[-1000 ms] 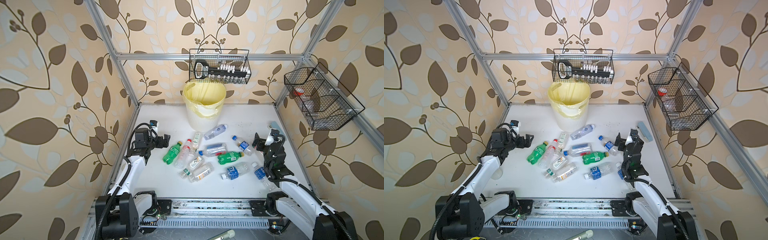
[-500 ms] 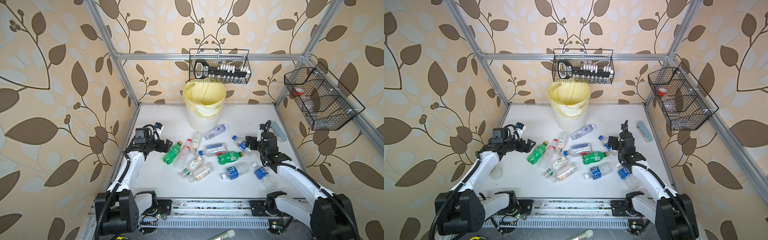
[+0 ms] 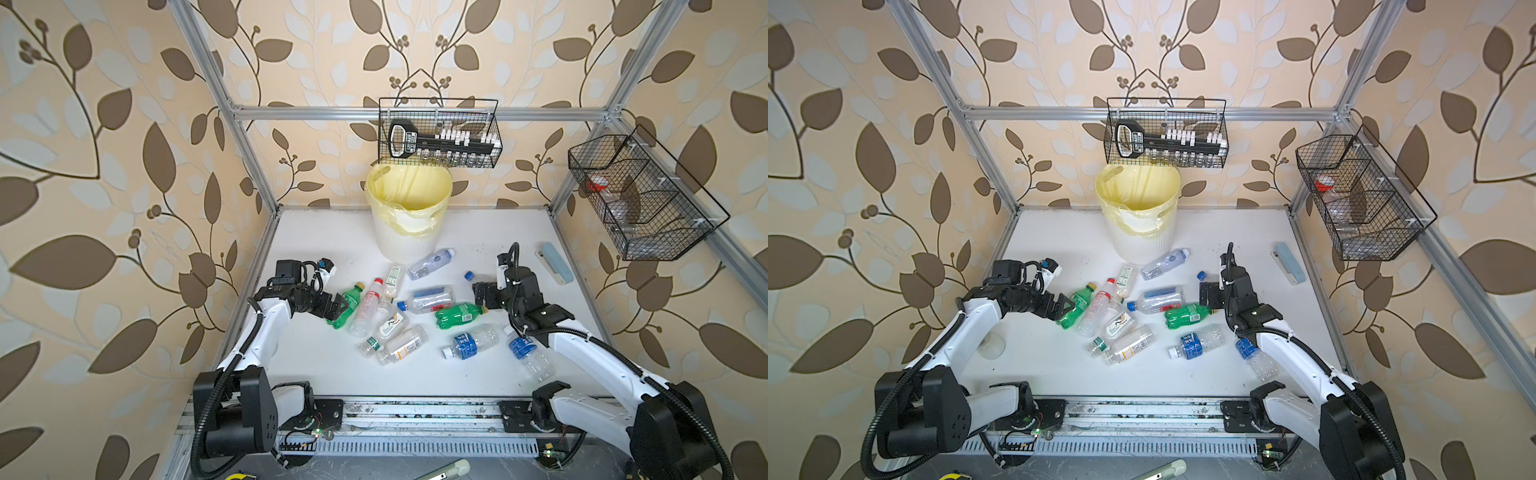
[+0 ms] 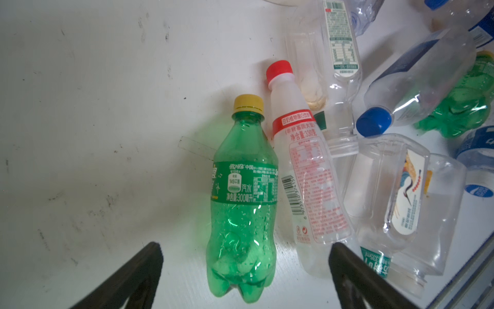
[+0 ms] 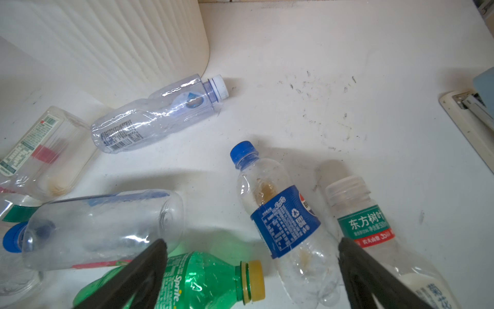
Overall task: Throw the plastic bottles in the bin
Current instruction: Pick up the plastic bottle from the middle-left of the table.
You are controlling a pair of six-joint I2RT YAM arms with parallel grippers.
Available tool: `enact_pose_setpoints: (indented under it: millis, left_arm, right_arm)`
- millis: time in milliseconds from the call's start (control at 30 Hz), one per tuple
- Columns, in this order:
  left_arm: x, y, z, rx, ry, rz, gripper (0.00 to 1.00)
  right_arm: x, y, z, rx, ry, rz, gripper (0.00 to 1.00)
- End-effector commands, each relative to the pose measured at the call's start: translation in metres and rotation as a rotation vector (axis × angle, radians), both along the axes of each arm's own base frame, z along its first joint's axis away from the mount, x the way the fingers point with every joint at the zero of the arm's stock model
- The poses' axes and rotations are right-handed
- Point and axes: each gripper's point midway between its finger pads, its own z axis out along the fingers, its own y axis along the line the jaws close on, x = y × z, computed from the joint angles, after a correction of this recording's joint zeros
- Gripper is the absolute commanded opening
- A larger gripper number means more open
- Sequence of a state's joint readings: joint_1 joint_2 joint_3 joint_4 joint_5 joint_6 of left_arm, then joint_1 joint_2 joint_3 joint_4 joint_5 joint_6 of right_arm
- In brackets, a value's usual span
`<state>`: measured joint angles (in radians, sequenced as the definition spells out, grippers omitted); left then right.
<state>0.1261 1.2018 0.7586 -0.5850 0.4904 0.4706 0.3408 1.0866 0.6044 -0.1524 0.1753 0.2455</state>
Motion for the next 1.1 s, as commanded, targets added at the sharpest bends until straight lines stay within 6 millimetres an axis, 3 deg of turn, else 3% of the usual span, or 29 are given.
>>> enact_pose_setpoints:
  millis: [0,400,600,800,1067]
  left_arm:
    - [-0.002,0.0,0.004,0.014,0.008,-0.047,0.99]
    - [0.005,0.015,-0.013,0.111,0.128,-0.022,0.99]
    - [0.005,0.005,-0.014,0.12,0.134,-0.057,0.99]
    - [0.003,0.0,-0.031,0.177,0.186,-0.089,0.98]
    - [0.014,0.0,-0.045,0.171,0.241,-0.051,0.88]
  right_arm:
    - [-0.002,-0.002,0.015,0.004,-0.018,-0.023,1.0]
    - [-0.014,-0.003,0.02,0.045,-0.024,-0.035,1.0]
    - [-0.014,-0.002,0.023,0.069,-0.03,-0.047,1.0]
    - [-0.017,-0.011,0.031,0.077,-0.062,-0.096,1.0]
    - [-0.02,-0.011,0.031,0.108,-0.074,-0.106,1.0]
